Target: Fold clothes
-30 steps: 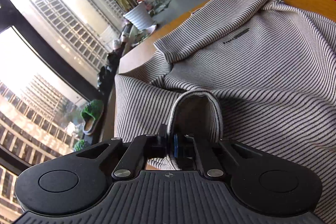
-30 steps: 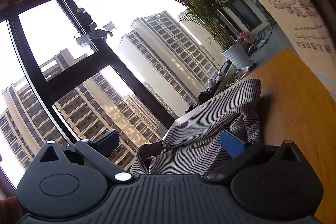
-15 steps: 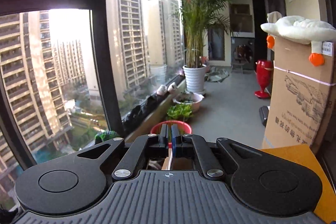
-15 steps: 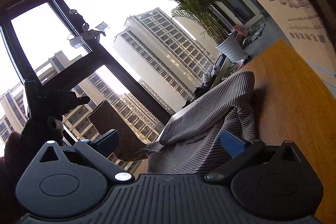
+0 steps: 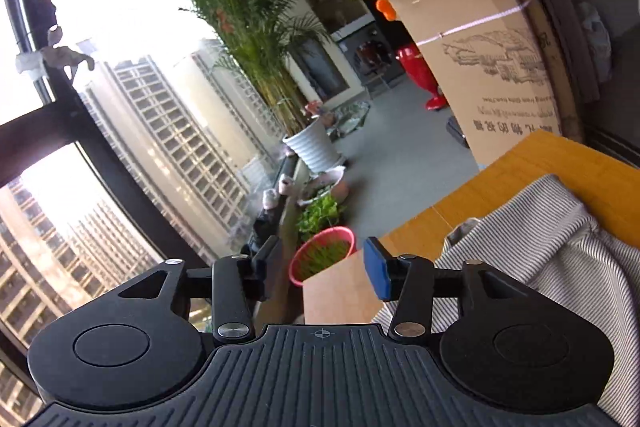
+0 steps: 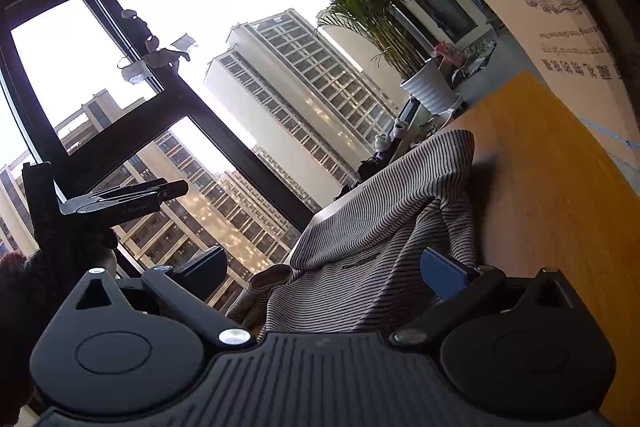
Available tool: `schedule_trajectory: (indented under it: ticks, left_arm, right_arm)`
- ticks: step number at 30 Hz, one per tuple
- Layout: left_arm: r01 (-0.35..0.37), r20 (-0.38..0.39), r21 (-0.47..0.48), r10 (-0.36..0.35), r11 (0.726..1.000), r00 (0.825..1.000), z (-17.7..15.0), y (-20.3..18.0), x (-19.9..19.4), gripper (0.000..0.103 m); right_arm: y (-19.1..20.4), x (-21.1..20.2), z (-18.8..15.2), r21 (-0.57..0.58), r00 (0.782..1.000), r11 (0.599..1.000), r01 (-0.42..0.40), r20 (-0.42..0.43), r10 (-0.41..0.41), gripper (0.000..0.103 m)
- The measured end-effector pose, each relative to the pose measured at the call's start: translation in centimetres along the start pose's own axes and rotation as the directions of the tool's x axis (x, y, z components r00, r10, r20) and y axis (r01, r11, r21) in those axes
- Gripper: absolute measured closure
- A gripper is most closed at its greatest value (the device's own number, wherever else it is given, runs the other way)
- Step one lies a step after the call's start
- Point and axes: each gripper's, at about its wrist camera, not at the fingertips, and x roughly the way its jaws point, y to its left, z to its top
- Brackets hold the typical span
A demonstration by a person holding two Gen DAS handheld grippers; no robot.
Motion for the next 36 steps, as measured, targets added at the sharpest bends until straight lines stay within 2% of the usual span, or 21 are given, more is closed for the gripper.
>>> schedule_trajectory:
  ticks: [2, 4, 6, 8, 11, 13, 14, 15, 17, 18, 22, 24, 25, 26, 29, 30, 31, 32, 33, 36]
  left_arm:
    - [0.021, -0.034, 0.133, -0.016, 0.991, 0.999, -2.2, -2.5, 0.8, 0.038]
    - [0.043, -0.07, 0.228, -0.027, 0.973, 0.997, -4.2, -4.5, 2.0, 0.03]
    - [0.048, -0.112, 0.3, -0.015, 0.953, 0.994, -6.3, -6.4, 3.5, 0.03]
    - [0.027, -0.153, 0.319, 0.023, 0.947, 0.988, -7.6, -7.0, 5.2, 0.034]
    - [0.023, -0.235, 0.293, 0.049, 0.956, 0.971, -9.5, -6.7, 7.9, 0.04]
    - [0.02, -0.258, 0.307, 0.063, 0.952, 0.964, -10.5, -6.8, 9.0, 0.05]
    - [0.014, -0.268, 0.279, 0.064, 0.96, 0.961, -10.6, -6.5, 9.4, 0.054]
    - [0.008, -0.279, 0.246, 0.063, 0.969, 0.958, -10.7, -6.2, 9.8, 0.062]
    - [-0.008, -0.292, 0.09, 0.034, 0.996, 0.956, -10.0, -4.4, 10.1, 0.067]
    - [-0.004, -0.289, 0.028, 0.011, 1.0, 0.957, -9.7, -3.7, 10.1, 0.069]
    - [-0.003, -0.244, -0.159, -0.036, 0.987, 0.969, -8.8, -1.3, 9.9, 0.069]
    - [0.016, -0.239, -0.268, -0.082, 0.963, 0.968, -8.7, 0.1, 10.3, 0.067]
    - [0.017, -0.261, -0.293, -0.097, 0.956, 0.96, -8.7, 0.4, 10.8, 0.065]
    - [0.01, -0.289, -0.279, -0.094, 0.96, 0.953, -8.7, 0.2, 11.3, 0.064]
    - [-0.006, -0.347, -0.138, -0.042, 0.99, 0.937, -9.5, -1.5, 12.9, 0.06]
    - [-0.012, -0.356, -0.15, -0.043, 0.989, 0.934, -9.6, -1.4, 13.0, 0.068]
    - [-0.018, -0.364, -0.172, -0.046, 0.985, 0.93, -9.7, -1.2, 13.2, 0.087]
    - [-0.022, -0.371, -0.208, -0.058, 0.978, 0.927, -9.4, -0.6, 13.2, 0.093]
    - [-0.026, -0.378, -0.246, -0.071, 0.969, 0.923, -9.2, 0.1, 13.2, 0.093]
    - [-0.057, -0.348, -0.345, -0.071, 0.937, 0.935, -7.3, 3.5, 12.3, 0.094]
  right_arm:
    - [0.1, 0.1, 0.0, -0.002, 1.0, 1.0, 0.004, -0.003, -0.004, 0.0]
    - [0.1, 0.1, 0.0, -0.003, 1.0, 1.0, 0.006, -0.004, -0.006, 0.0]
    - [0.1, 0.1, 0.0, -0.002, 1.0, 1.0, 0.01, -0.005, -0.01, 0.0]
    - [0.0, 0.2, 0.0, -0.001, 1.0, 1.0, 0.015, -0.008, -0.015, 0.0]
    - [-0.1, 0.3, -0.1, 0.002, 1.0, 1.0, 0.022, -0.015, -0.022, 0.0]
    - [-0.1, 0.3, -0.1, 0.003, 1.0, 1.0, 0.024, -0.018, -0.024, 0.0]
    - [-0.2, 0.4, -0.1, 0.003, 1.0, 1.0, 0.025, -0.019, -0.025, 0.0]
    - [-0.2, 0.4, -0.1, 0.003, 0.999, 1.0, 0.026, -0.02, -0.026, 0.0]
    - [-0.2, 0.4, -0.1, 0.004, 0.999, 1.0, 0.028, -0.022, -0.028, 0.0]
    - [-0.3, 0.5, -0.1, 0.005, 0.999, 1.0, 0.029, -0.023, -0.029, 0.0]
    - [-0.4, 0.5, -0.1, 0.006, 0.999, 0.999, 0.033, -0.028, -0.033, 0.0]
    - [-0.4, 0.6, -0.1, 0.007, 0.999, 0.999, 0.036, -0.03, -0.035, 0.0]
    - [-0.4, 0.6, -0.1, 0.007, 0.999, 0.999, 0.037, -0.031, -0.036, 0.0]
    - [-0.4, 0.6, -0.1, 0.007, 0.999, 0.999, 0.038, -0.033, -0.038, 0.0]
    - [-0.5, 0.7, -0.2, 0.007, 0.998, 0.999, 0.043, -0.037, -0.042, 0.0]
    - [-0.5, 0.7, -0.2, 0.008, 0.998, 0.999, 0.044, -0.037, -0.043, 0.0]
    - [-0.5, 0.8, -0.1, 0.008, 0.998, 0.999, 0.045, -0.037, -0.044, 0.0]
    - [-0.5, 0.8, -0.1, 0.009, 0.998, 0.999, 0.046, -0.038, -0.045, 0.0]
    - [-0.5, 0.8, -0.1, 0.009, 0.998, 0.999, 0.047, -0.039, -0.047, 0.0]
    - [-0.6, 0.9, -0.1, 0.012, 0.998, 0.999, 0.051, -0.04, -0.05, 0.0]
